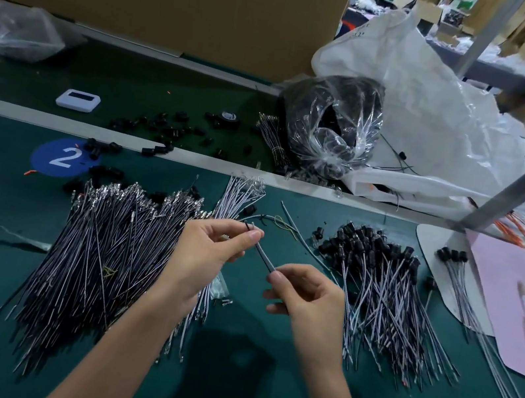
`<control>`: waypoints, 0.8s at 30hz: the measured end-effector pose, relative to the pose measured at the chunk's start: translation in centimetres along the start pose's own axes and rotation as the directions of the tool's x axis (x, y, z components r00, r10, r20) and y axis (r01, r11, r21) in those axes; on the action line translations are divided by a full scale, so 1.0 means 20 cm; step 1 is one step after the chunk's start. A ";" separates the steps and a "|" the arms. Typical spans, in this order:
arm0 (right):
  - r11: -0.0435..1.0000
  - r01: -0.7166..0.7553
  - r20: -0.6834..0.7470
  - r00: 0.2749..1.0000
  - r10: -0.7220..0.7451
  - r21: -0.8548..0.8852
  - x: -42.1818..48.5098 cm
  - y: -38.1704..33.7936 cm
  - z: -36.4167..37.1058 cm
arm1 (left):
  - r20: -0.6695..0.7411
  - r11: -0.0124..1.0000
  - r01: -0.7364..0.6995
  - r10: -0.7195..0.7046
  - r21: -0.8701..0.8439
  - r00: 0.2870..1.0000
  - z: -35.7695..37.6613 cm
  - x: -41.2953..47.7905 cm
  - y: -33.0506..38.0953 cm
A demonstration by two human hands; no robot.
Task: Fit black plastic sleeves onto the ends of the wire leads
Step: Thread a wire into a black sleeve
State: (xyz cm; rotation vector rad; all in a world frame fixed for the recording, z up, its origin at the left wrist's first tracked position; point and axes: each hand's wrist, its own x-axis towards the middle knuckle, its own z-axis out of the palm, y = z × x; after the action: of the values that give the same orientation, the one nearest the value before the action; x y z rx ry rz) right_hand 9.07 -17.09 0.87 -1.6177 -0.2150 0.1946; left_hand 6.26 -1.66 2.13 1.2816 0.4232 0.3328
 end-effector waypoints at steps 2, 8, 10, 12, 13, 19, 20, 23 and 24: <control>0.999 -0.001 -0.005 1.000 0.001 -0.047 0.02 0.02 -0.01 | 0.027 1.000 0.000 0.000 0.005 1.000 0.02 0.02 -0.02; 0.923 0.071 -0.192 0.969 -0.153 -0.379 0.09 0.12 -0.05 | 0.037 0.996 0.002 -0.005 0.091 0.999 0.06 0.17 -0.03; 0.911 0.052 -0.214 0.965 -0.152 -0.410 0.11 0.15 -0.06 | -0.005 0.976 -0.019 0.020 0.219 1.000 0.02 0.31 0.00; 0.916 0.025 -0.219 0.968 -0.122 -0.400 0.12 0.19 -0.06 | -0.035 0.919 -0.045 0.064 0.392 0.997 -0.02 0.49 0.04; 0.922 0.019 -0.228 0.967 -0.115 -0.386 0.12 0.20 -0.06 | -0.053 0.878 -0.055 0.090 0.475 0.995 -0.04 0.59 0.06; 0.913 0.045 -0.225 0.963 -0.148 -0.406 0.13 0.23 -0.06 | -0.109 0.534 -0.026 0.221 0.845 0.969 -0.11 1.05 0.09; 0.907 0.046 -0.222 0.963 -0.151 -0.419 0.13 0.23 -0.05 | -0.108 0.488 -0.014 0.221 0.873 0.969 -0.12 1.10 0.08; 0.903 0.041 -0.219 0.965 -0.147 -0.428 0.14 0.24 -0.06 | -0.123 0.358 0.032 0.237 0.933 0.964 -0.12 1.19 0.05; 0.902 0.039 -0.216 0.966 -0.145 -0.429 0.14 0.25 -0.06 | -0.143 0.317 0.060 0.244 0.947 0.959 -0.12 1.20 0.03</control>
State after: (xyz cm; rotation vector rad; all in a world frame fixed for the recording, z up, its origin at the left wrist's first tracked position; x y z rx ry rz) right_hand 12.26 -17.71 -3.99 -2.0396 -0.1498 -0.1376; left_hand 26.24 11.74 -0.63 2.4960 0.8549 0.3575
